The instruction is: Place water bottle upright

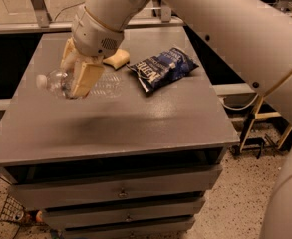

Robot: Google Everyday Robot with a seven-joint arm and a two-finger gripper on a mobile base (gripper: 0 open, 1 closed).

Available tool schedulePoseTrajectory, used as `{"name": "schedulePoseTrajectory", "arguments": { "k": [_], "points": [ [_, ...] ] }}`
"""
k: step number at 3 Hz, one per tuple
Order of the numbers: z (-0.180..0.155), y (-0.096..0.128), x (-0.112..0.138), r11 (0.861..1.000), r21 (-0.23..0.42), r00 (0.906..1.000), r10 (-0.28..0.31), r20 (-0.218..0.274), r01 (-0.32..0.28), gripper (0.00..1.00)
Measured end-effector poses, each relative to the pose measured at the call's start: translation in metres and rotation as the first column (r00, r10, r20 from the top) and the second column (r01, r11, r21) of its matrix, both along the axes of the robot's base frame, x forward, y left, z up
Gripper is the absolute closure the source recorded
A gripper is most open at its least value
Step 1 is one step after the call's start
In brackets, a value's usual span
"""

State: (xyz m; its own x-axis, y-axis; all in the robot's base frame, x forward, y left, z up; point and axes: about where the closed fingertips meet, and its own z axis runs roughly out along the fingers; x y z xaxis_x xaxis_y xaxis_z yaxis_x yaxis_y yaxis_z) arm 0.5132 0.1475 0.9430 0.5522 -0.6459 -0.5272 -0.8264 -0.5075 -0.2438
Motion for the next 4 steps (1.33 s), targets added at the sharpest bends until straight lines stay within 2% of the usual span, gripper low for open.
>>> {"name": "schedulePoseTrajectory", "arguments": {
  "k": [1,2,3,4],
  "points": [
    [0.008,-0.001,-0.004,0.995,0.064,0.9970,-0.070,-0.035,0.072,1.00],
    [0.025,-0.008,-0.001,0.964,0.194,0.9832,-0.173,-0.058,0.181,1.00],
    [0.032,-0.022,0.011,0.872,0.390,0.9540,-0.247,-0.170,0.295,1.00],
    [0.021,-0.027,0.022,0.788,0.514,0.9353,-0.224,-0.274,0.339,1.00]
  ]
}}
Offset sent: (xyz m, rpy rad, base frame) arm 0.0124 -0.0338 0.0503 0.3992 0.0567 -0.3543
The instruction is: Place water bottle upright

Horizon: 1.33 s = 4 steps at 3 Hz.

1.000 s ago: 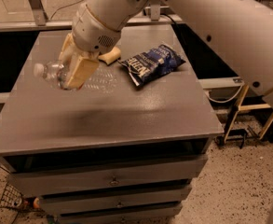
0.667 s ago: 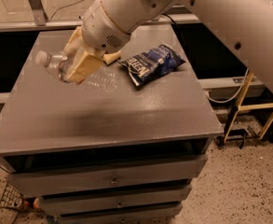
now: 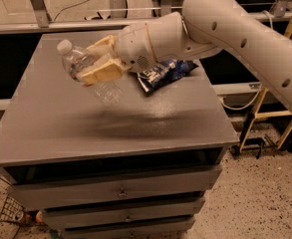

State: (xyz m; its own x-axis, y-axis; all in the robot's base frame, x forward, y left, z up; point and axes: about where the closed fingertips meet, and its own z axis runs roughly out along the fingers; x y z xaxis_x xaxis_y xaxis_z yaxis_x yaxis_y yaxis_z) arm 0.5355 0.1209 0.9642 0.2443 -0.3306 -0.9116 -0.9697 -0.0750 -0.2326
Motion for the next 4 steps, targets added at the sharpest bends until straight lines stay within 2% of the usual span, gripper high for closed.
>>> {"name": "schedulePoseTrajectory", "arguments": {
  "k": [1,2,3,4],
  "points": [
    [-0.010,-0.013,0.010,0.988,0.153,0.9977,-0.021,-0.064,0.030,1.00],
    [-0.019,-0.028,0.017,0.953,0.294,0.9907,-0.040,-0.130,0.077,1.00],
    [-0.023,-0.036,0.021,0.929,0.355,0.9856,-0.046,-0.163,0.102,1.00],
    [-0.028,-0.041,0.024,0.917,0.383,0.9816,-0.042,-0.186,0.112,1.00]
  ]
}}
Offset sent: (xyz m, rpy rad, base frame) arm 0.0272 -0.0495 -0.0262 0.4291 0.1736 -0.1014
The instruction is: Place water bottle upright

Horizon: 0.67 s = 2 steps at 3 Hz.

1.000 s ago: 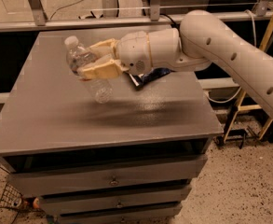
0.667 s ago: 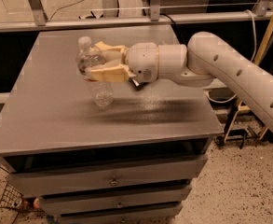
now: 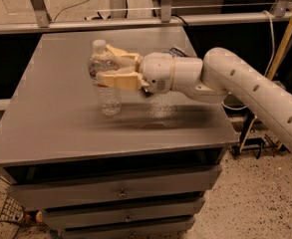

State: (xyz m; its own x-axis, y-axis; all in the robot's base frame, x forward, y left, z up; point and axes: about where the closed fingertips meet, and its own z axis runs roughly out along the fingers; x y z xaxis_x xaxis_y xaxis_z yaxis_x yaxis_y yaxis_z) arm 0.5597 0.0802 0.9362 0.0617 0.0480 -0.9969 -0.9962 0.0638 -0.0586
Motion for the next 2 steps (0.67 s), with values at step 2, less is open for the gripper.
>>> {"name": "schedulePoseTrajectory", "arguments": {
  "k": [2],
  "points": [
    [-0.0050,0.0034,0.0012,1.000,0.018,0.9997,0.015,-0.019,-0.015,0.77]
  ]
}}
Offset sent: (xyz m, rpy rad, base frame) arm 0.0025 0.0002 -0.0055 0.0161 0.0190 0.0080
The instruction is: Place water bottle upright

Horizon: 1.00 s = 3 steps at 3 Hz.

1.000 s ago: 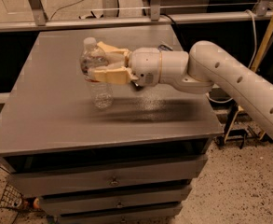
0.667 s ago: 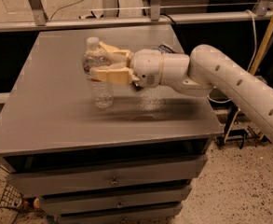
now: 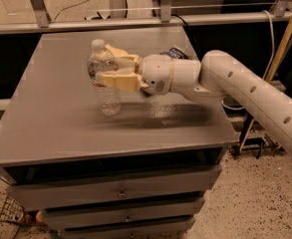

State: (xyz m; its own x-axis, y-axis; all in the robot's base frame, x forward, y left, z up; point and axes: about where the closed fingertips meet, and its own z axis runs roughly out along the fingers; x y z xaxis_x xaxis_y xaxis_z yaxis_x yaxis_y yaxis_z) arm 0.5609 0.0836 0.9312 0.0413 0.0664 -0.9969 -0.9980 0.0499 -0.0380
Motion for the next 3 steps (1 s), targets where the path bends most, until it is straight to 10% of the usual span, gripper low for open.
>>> {"name": "schedulePoseTrajectory", "arguments": {
  "k": [3],
  "points": [
    [0.0022,0.0069,-0.0033,1.000,0.000,0.9999,0.013,0.003,-0.013,0.07]
  ]
}}
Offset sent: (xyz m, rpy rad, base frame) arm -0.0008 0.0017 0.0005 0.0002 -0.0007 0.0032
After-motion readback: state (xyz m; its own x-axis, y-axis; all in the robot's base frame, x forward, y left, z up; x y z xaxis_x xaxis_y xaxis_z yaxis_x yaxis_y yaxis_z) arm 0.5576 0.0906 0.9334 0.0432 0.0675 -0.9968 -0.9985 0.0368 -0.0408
